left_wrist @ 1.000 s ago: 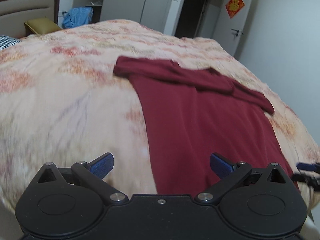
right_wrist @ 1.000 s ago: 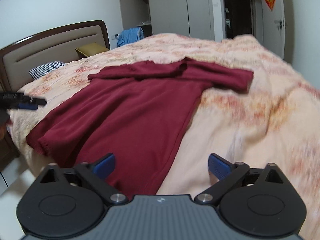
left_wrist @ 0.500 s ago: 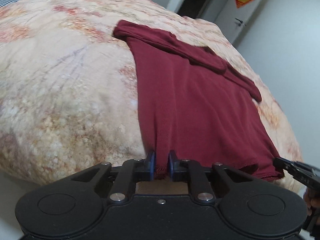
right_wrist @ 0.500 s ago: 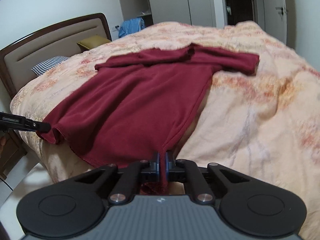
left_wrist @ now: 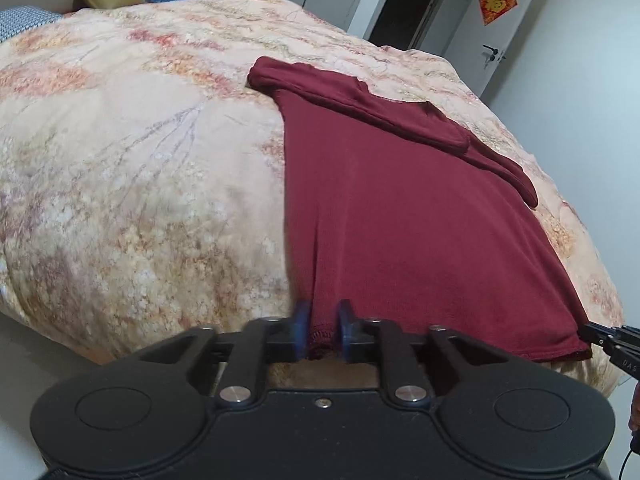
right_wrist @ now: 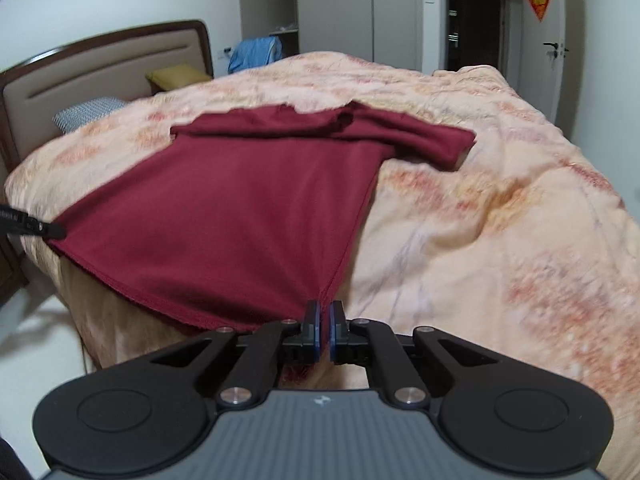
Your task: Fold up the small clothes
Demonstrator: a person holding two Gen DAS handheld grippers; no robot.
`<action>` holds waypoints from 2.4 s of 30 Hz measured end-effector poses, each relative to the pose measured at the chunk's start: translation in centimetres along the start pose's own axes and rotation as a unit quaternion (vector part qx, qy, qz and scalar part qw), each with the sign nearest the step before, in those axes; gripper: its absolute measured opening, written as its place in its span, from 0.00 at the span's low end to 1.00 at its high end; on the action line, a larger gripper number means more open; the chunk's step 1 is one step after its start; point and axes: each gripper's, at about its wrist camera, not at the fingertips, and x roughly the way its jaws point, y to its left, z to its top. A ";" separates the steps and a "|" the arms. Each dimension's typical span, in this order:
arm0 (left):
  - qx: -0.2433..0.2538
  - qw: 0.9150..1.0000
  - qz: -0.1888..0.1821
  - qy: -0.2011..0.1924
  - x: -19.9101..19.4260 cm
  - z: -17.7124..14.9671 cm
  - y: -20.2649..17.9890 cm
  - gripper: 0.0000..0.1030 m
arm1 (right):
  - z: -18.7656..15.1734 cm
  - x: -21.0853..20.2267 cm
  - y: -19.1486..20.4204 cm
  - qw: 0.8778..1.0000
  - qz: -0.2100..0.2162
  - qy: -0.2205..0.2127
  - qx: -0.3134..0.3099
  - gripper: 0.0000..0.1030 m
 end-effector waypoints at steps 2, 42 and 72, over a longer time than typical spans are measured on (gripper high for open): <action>0.014 1.000 0.005 -0.014 -0.6 0.0 -0.2 0.57 | -0.6 0.0 0.7 1.000 -0.012 -0.003 -0.025 0.12; 0.331 0.934 0.085 -0.100 2.7 -5.6 -10.1 0.32 | 6.0 -0.1 5.3 0.980 0.171 -0.019 -0.103 0.09; 0.333 0.921 0.060 -0.191 -5.5 -3.7 -8.3 0.03 | -4.6 -3.0 9.0 0.939 -0.063 -0.105 -0.322 0.03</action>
